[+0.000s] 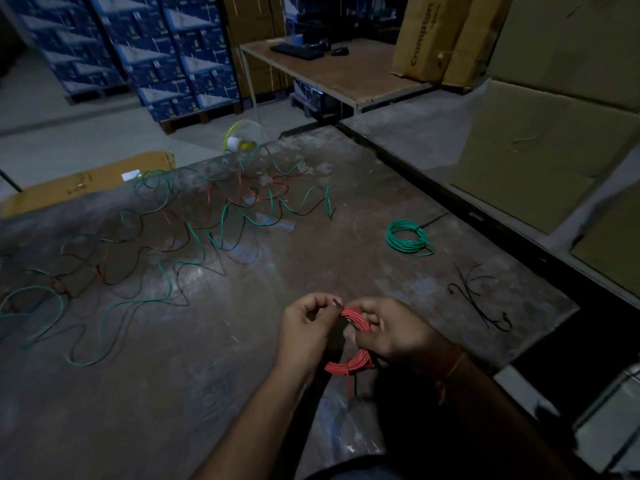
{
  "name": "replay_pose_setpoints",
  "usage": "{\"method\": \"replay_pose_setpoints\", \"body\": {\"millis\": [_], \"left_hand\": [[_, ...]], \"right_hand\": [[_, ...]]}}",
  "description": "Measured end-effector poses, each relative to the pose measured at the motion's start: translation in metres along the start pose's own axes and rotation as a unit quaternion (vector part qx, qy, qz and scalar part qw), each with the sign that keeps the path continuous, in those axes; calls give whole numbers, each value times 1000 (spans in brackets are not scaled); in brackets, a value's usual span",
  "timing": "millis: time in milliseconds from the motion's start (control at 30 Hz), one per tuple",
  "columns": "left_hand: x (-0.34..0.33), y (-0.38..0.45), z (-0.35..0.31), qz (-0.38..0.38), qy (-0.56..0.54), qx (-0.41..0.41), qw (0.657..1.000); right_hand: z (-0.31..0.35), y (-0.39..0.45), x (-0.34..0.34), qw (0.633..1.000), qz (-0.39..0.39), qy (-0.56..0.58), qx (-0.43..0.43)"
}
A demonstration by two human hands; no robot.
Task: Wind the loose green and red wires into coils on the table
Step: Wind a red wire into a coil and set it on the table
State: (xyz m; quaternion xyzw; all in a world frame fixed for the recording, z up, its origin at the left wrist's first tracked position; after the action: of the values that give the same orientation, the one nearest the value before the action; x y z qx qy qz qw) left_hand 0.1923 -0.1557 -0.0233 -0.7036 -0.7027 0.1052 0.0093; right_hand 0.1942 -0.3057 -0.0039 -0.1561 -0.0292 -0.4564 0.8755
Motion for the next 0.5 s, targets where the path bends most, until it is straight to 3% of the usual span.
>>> {"method": "replay_pose_setpoints", "body": {"millis": [100,167,333,500], "left_hand": [[2,4,3,-25,-15,18,999],[3,6,2,-36,-10,17,999],[3,8,1,-50,5,8,999],[4,8,3,-54,0,-4,999]], "right_hand": [[0,-11,9,961,-119,-250,-2],[7,-19,13,940,-144,-309,8],[18,-22,7,974,-32,-224,31],[19,-19,8,961,-17,-253,109]]}}
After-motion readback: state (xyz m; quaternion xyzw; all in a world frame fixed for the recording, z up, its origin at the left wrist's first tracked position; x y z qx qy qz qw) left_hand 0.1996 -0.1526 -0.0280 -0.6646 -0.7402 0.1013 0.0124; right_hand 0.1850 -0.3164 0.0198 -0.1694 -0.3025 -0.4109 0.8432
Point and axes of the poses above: each hand's wrist, its own y-axis towards the middle knuckle, its own x-axis out of the back of the hand, z = x × y, the point moved 2 cm from there along y, towards the middle knuckle, and after that the axes turned 9 degrees about z, right-handed, at the moved point
